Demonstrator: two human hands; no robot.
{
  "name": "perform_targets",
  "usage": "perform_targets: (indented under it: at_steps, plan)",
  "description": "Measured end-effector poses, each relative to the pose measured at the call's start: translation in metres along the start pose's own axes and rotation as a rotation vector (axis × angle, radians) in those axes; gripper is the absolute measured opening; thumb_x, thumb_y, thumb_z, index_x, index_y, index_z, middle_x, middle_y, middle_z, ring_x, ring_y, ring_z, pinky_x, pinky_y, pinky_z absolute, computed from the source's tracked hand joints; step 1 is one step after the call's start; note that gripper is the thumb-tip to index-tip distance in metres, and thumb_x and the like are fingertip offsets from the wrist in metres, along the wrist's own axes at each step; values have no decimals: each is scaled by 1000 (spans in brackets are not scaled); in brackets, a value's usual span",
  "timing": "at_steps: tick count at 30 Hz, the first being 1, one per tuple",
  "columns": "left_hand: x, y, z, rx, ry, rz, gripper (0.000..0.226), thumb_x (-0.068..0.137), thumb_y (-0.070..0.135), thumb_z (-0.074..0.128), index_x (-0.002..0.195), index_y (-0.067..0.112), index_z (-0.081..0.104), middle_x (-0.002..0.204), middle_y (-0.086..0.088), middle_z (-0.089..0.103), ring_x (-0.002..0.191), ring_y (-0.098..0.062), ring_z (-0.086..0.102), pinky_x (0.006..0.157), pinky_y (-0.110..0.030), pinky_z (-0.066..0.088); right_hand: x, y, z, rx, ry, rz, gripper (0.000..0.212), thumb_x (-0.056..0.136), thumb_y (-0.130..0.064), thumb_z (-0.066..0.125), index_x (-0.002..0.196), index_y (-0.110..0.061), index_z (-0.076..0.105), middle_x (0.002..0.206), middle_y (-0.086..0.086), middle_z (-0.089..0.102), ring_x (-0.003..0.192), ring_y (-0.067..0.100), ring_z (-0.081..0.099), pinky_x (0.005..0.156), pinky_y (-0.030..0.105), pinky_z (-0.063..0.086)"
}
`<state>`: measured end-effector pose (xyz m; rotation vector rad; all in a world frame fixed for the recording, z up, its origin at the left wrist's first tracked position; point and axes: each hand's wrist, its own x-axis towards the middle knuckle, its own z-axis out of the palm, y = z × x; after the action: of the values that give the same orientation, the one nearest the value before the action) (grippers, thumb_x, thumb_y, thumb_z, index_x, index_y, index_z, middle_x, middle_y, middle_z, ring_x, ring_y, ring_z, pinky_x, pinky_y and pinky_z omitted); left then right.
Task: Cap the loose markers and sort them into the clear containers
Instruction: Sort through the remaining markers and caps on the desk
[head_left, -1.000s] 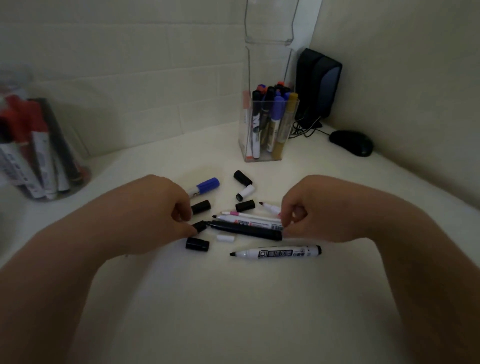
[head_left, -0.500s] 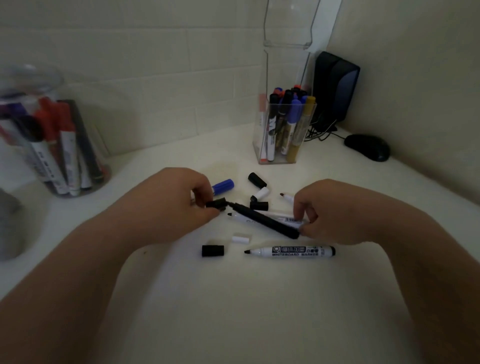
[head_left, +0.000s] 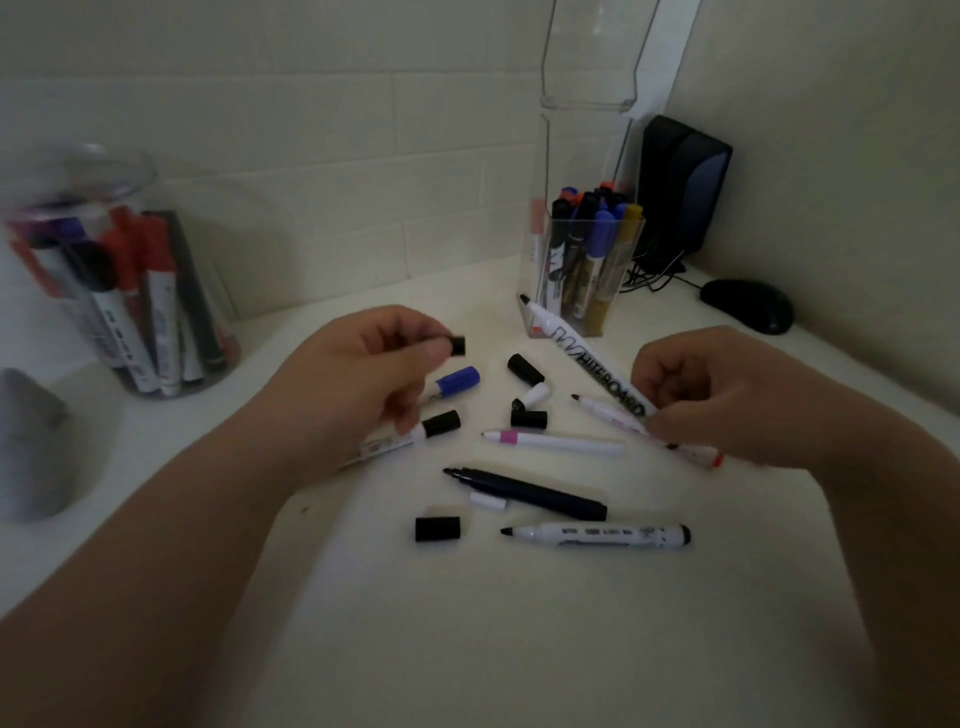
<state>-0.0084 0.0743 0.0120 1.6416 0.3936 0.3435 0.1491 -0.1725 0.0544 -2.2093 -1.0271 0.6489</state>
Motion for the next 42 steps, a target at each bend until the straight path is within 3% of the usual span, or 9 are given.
perform_targets:
  at_steps: [5, 9, 15, 19, 22, 28, 31, 34, 42]
  plan:
    - [6, -1, 7, -626, 98, -183, 4, 92, 11, 58, 91, 9, 54, 67, -2, 44, 50, -13, 36, 43, -24, 36, 1, -10, 33, 657, -727, -121, 11, 74, -1, 64, 83, 5, 61, 60, 12, 63, 41, 11, 57, 41, 19, 48]
    - [7, -2, 9, -735, 178, -149, 7, 93, 10, 49, 86, 11, 49, 65, -2, 42, 49, -12, 34, 41, -22, 35, 7, -22, 74, 566, -1051, -102, 20, 85, 3, 60, 96, 16, 50, 78, 23, 68, 59, 19, 67, 57, 31, 59]
    - [-2, 1, 20, -975, 143, -33, 14, 90, 13, 40, 76, 16, 39, 64, 0, 33, 48, -12, 25, 38, -22, 28, 7, -22, 67, 583, -906, -137, 15, 82, -1, 63, 95, 4, 59, 81, 19, 67, 60, 24, 65, 58, 32, 57]
    - [-3, -2, 29, -978, 185, -38, 15, 89, 12, 40, 74, 15, 39, 62, 0, 32, 47, -12, 23, 37, -22, 26, 1, -35, 88, 587, -827, -295, 17, 90, 11, 60, 100, -2, 60, 109, 27, 67, 98, 40, 67, 90, 51, 54]
    - [1, -2, 19, -1017, 246, -43, 17, 90, 12, 40, 73, 15, 40, 62, 1, 32, 47, -11, 24, 38, -22, 25, 4, -40, 107, 372, -772, -333, 7, 90, 2, 66, 96, -2, 66, 136, 11, 61, 128, 21, 57, 111, 47, 43]
    - [3, -3, 12, -1009, 240, -12, 17, 92, 13, 40, 75, 15, 40, 62, 0, 32, 48, -12, 24, 39, -22, 25, 7, -34, 94, 370, -679, -309, 9, 86, -6, 69, 95, -3, 67, 144, 3, 56, 136, 13, 49, 118, 48, 34]
    - [1, -3, 17, -921, 147, -14, 11, 86, 11, 45, 76, 13, 43, 64, -1, 36, 49, -13, 27, 39, -22, 28, 9, -26, 88, 476, -720, -365, 14, 86, 8, 63, 97, -1, 63, 137, 21, 58, 130, 29, 55, 113, 53, 39]
    - [0, -3, 21, -846, 75, -6, 3, 75, 10, 51, 77, 10, 50, 66, -4, 39, 50, -14, 31, 41, -23, 30, 12, -17, 73, 661, -760, -321, 14, 83, 13, 57, 89, 1, 59, 109, 33, 64, 94, 39, 67, 79, 44, 58]
    - [-2, -3, 26, -806, 11, -41, 4, 82, 9, 55, 84, 7, 58, 71, -4, 45, 53, -13, 37, 44, -22, 36, 7, 5, 18, 894, -301, -116, 28, 64, -13, 71, 87, -3, 59, 55, 12, 43, 39, 17, 36, 39, 20, 34]
